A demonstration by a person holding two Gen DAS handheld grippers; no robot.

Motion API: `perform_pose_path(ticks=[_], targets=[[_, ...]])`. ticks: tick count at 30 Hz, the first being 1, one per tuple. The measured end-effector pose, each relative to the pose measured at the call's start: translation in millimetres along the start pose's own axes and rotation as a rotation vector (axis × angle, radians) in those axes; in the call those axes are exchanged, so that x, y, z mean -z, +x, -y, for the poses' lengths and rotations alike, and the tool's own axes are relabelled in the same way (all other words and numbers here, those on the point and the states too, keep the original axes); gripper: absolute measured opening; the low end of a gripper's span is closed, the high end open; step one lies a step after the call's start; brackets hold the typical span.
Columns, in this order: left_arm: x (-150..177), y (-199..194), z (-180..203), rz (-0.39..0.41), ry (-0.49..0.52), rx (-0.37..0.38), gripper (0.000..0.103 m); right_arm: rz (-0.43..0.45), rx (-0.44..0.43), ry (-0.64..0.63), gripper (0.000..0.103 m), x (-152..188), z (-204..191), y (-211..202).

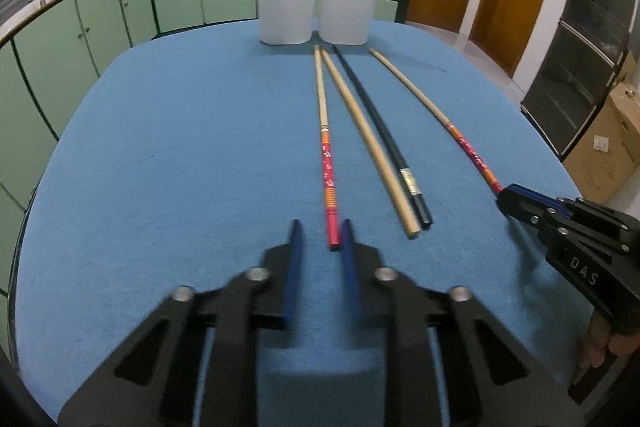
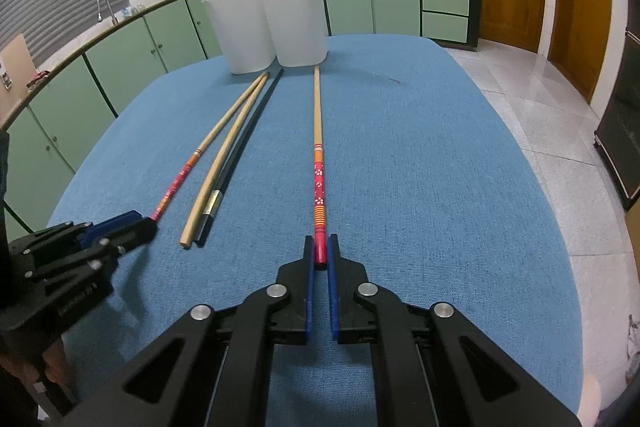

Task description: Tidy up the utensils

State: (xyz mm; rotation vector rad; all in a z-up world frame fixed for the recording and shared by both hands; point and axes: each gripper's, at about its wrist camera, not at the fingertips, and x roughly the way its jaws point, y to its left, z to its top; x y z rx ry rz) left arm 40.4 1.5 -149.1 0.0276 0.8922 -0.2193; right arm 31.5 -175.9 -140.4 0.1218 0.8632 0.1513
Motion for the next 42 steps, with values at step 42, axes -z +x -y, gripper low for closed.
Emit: perform_pose_path(ticks=[42], targets=[[-18, -52, -13, 0.108, -0.014, -0.125, 0.005, 0.064, -0.047, -0.013, 0.006, -6, 2, -34]])
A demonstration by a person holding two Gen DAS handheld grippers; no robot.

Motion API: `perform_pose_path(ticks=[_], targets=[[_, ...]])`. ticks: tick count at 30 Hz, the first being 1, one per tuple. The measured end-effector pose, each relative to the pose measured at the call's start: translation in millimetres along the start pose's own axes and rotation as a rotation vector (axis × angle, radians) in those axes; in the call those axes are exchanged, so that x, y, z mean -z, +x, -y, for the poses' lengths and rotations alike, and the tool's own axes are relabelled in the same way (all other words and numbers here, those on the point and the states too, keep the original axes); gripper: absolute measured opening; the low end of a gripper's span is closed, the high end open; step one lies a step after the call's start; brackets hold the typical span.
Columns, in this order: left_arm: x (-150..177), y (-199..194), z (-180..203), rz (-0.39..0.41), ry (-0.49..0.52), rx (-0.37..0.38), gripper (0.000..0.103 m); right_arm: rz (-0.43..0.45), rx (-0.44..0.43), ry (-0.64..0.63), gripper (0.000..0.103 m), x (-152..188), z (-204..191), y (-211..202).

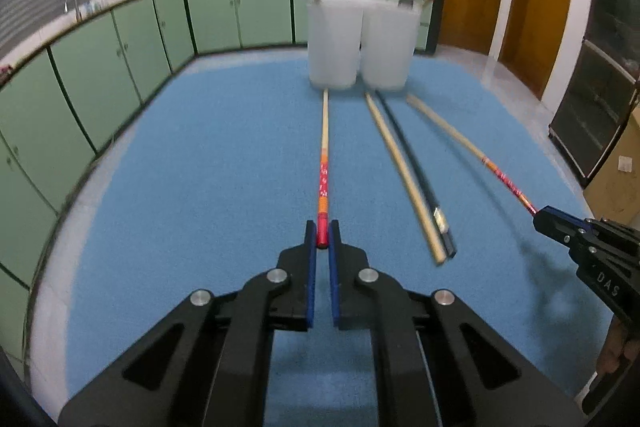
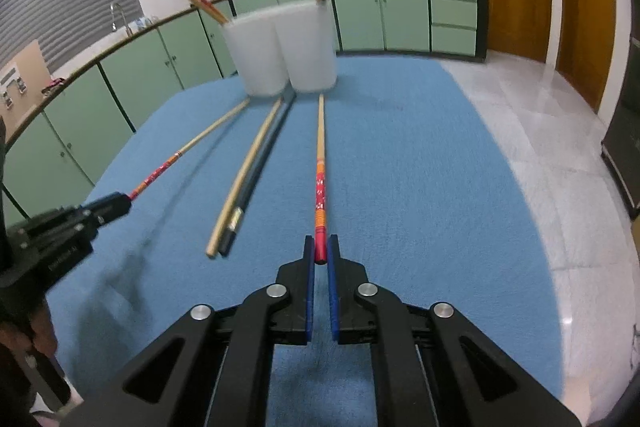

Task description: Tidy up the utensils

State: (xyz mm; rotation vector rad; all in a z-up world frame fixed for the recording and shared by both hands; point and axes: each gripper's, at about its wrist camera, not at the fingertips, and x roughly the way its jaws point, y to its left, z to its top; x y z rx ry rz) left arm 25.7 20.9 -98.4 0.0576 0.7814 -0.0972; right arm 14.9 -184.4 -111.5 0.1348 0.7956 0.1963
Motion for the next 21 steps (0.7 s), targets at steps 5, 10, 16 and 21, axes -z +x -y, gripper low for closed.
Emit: perform_pose_path(ticks=[5, 10, 16, 21], targets=[[-27, -37, -4, 0.103, 0.005, 0.002, 0.005, 0.087, -0.020, -0.001, 0.006, -24, 3, -31], [-55, -65, -5, 0.188, 0.000, 0.026, 0.005, 0.173, -0.035, -0.009, 0.006, -53, 4, -60], [-92, -84, -5, 0.265, -0.006, 0.074, 0.005, 0.275, -0.059, -0.036, 0.006, -93, 2, -88], [-115, -88, 0, 0.289, -0.009, 0.110, 0.005, 0.325, -0.119, -0.045, 0.006, -125, 3, -101]])
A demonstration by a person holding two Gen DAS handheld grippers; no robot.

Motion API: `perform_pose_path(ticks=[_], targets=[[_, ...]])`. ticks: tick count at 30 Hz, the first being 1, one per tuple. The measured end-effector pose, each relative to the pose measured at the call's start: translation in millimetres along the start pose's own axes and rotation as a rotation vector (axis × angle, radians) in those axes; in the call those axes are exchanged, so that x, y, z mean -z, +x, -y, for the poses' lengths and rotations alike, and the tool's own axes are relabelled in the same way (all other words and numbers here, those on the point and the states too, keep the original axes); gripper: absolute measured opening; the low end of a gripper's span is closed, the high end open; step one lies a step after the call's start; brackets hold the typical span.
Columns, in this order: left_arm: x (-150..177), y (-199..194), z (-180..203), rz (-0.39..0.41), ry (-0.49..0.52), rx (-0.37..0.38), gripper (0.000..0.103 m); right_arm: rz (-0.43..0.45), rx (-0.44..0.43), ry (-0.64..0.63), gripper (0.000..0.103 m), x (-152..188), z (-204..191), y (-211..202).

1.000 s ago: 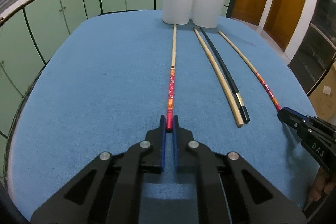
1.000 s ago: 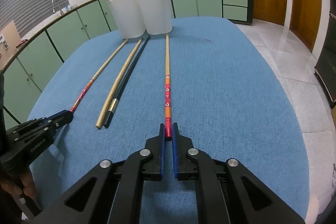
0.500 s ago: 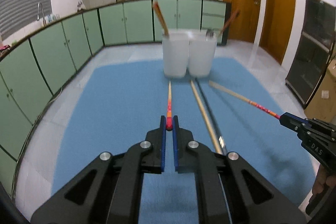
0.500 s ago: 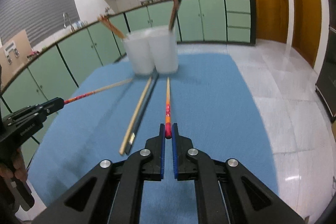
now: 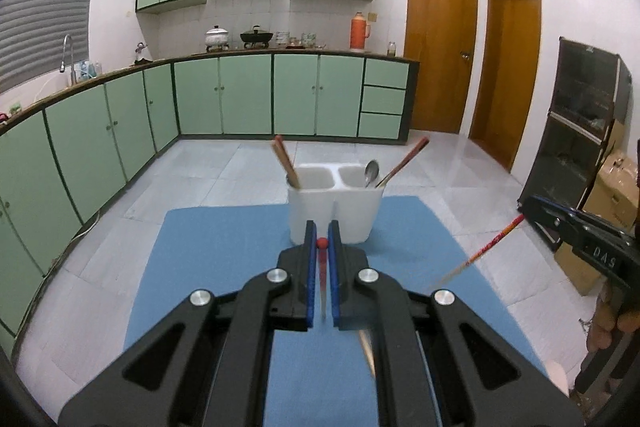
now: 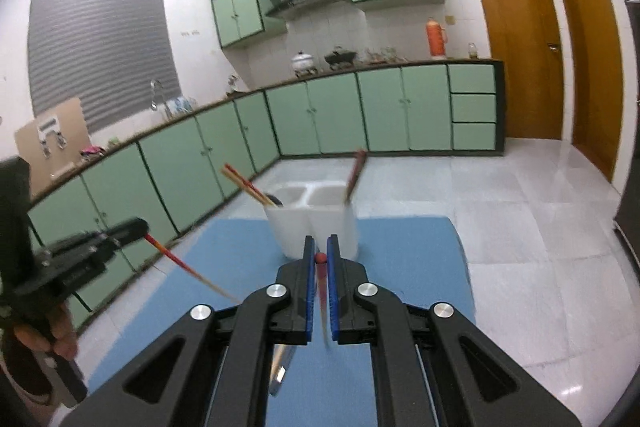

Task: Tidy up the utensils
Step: 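Carry the red chopstick to the holder with the left tool while the right tool carries its chopstick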

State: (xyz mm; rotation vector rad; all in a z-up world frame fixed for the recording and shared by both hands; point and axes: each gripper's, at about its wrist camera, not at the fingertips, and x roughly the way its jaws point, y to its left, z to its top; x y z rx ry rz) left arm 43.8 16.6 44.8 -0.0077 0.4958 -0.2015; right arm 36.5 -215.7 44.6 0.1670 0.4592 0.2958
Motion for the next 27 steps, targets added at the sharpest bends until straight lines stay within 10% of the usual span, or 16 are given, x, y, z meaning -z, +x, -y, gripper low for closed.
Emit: perform_pose_path(ticks=[27], targets=[[-100, 7, 4, 0.217, -0.014, 0.064, 0.005, 0.158, -0.078, -0.117, 0.006, -128, -30, 35]])
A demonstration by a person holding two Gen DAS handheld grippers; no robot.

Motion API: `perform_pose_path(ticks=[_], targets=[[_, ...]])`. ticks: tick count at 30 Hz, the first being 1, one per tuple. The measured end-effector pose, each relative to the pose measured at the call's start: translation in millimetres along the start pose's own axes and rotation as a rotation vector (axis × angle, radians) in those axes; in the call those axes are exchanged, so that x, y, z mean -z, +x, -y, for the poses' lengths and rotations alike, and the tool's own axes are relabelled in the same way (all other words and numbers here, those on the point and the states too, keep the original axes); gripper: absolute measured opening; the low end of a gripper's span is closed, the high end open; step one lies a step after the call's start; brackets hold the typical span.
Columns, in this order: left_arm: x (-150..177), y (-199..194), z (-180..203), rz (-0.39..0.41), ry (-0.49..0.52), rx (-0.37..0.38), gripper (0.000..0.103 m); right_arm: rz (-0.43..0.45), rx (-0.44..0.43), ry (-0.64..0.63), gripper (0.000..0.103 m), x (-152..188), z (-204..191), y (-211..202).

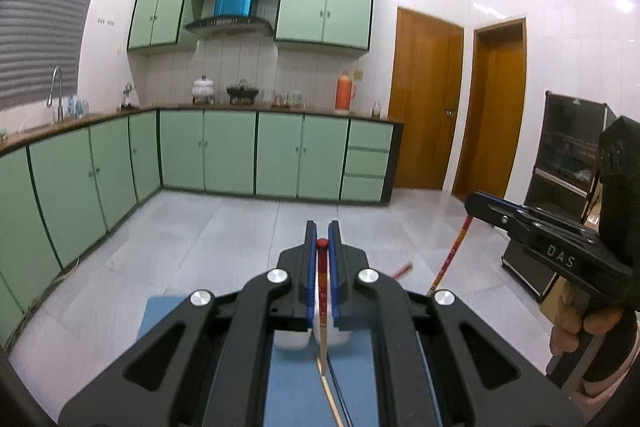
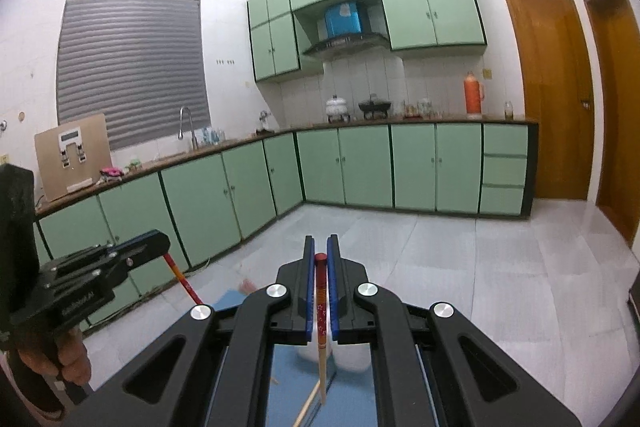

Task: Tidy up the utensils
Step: 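Carry the red chopstick to the holder with the left tool while the right tool carries its chopstick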

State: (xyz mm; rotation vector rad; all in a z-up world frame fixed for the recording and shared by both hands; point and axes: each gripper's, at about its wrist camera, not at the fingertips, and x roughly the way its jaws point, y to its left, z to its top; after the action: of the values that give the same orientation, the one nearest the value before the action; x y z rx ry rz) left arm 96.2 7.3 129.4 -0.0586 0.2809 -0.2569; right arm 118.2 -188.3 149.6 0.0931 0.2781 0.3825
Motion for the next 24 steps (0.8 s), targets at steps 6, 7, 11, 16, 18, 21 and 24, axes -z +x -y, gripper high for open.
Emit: perform_pose_path(ticks=[6, 7, 11, 16, 18, 21, 24], targets=[[-32, 32, 4, 0.076, 0.025, -0.012, 0.005, 0.043, 0.026, -0.015, 0.006, -35, 6, 35], [-35, 43, 5, 0.078, 0.033, -0.018, 0.005, 0.043, 0.039, -0.015, 0.006, -38, 8, 44], [-42, 72, 3, 0.096, 0.048, -0.033, 0.005, 0.032, 0.069, -0.019, 0.006, -43, 19, 74], [-39, 112, -3, 0.088, 0.039, -0.050, 0.005, 0.011, 0.056, 0.009, 0.006, -37, 34, 103], [-32, 128, -4, 0.063, 0.035, -0.056, 0.005, -0.011, 0.051, 0.016, 0.006, -29, 36, 115], [-18, 145, -6, 0.022, 0.037, -0.061, 0.005, -0.048, 0.043, 0.020, 0.006, -17, 40, 128], [-5, 154, -12, -0.022, 0.040, -0.064, 0.006, -0.091, 0.032, 0.017, 0.006, -1, 40, 136]])
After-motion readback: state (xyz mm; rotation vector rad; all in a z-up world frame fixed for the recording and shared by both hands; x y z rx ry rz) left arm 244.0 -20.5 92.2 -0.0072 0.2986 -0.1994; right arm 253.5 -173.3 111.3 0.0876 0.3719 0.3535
